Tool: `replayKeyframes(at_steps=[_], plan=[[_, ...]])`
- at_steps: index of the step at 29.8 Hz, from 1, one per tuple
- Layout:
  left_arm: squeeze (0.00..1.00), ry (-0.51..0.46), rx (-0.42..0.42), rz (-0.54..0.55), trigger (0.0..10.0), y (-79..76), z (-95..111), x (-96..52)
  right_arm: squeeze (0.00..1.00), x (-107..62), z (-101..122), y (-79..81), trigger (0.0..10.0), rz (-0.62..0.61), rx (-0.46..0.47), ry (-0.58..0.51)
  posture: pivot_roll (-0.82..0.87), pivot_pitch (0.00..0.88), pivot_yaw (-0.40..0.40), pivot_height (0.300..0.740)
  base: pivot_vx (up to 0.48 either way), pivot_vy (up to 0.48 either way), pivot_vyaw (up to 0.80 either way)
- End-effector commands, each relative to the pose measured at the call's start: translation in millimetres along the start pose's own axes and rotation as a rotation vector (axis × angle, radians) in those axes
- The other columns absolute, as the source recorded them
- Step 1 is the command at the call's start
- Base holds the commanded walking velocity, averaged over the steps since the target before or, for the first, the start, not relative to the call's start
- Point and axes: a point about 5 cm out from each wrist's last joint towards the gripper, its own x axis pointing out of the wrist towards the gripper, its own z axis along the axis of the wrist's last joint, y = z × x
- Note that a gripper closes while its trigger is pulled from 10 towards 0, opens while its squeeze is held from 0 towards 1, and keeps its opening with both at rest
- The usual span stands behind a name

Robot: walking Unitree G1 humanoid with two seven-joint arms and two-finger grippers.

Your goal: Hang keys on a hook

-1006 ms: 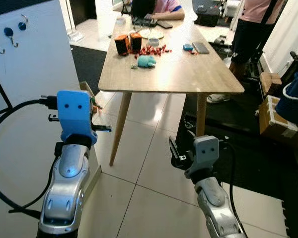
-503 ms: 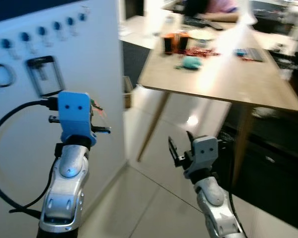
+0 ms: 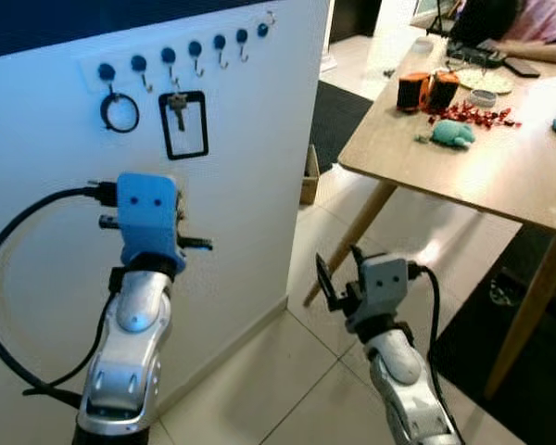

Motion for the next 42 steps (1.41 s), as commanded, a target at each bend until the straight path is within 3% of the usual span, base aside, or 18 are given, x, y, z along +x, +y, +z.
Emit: replayKeyframes(at_steps=[1,4,8,10,16,23,25,27,30,35,42], plan=[[0.0,-0.017,-0.022,-0.043,10.0,-7.6,5,1.7,0.0,-1.8,-1,-1.9,10.0,-0.012,0.004,0.0,0.13,0.147,-0.017,0.74,0.0,0.0,0.0],[0.0,-0.044,-0.076,-0.119,10.0,-24.0,15,10.8,0.0,1.0,3,-2.8,10.0,-0.012,-0.003,-0.022,0.14,0.148,-0.015,0.74,0.0,0.0,0.0],[0.0,-0.061,-0.098,-0.137,10.0,-31.6,21,18.2,0.0,4.1,8,-3.1,10.0,-0.011,-0.009,-0.042,0.13,0.149,-0.01,0.74,0.0,0.0,0.0],[0.0,-0.07,-0.105,-0.136,10.0,-37.8,25,29.2,0.0,8.6,17,-4.0,10.0,-0.011,-0.011,-0.08,0.13,0.151,-0.004,0.74,0.0,0.0,0.0],[0.0,-0.064,-0.092,-0.141,10.0,-45.4,32,53.2,0.0,21.3,43,-6.1,10.0,-0.01,0.001,-0.175,0.12,0.153,0.011,0.74,0.0,0.0,0.0],[0.0,-0.068,-0.078,-0.136,10.0,-44.7,36,64.1,0.0,27.3,52,-3.6,10.0,0.006,0.009,-0.206,0.11,0.155,0.019,0.74,0.0,0.0,0.0],[0.0,-0.065,-0.055,-0.107,10.0,-40.7,38,81.9,0.0,38.2,62,4.9,10.0,0.047,0.025,-0.25,0.12,0.159,0.023,0.74,0.0,0.0,0.0],[0.0,-0.065,-0.055,-0.107,10.0,-40.7,38,81.9,0.0,38.2,62,4.9,10.0,0.047,0.025,-0.25,0.12,0.159,0.023,0.74,0.0,0.0,0.0],[0.0,-0.051,-0.015,-0.043,10.0,-33.5,36,97.7,0.0,47.0,72,12.2,10.0,0.068,0.043,-0.284,0.12,0.161,0.023,0.74,0.0,0.0,0.0],[0.0,-0.05,-0.01,-0.01,10.0,-26.7,36,105.5,0.0,48.6,76,15.9,10.0,0.08,0.053,-0.296,0.11,0.162,0.023,0.74,0.0,0.0,0.0],[0.0,-0.118,-0.051,0.058,10.0,5.9,51,113.5,0.0,43.3,74,17.5,10.0,0.094,0.062,-0.289,0.11,0.162,0.018,0.74,0.0,0.0,0.0]])
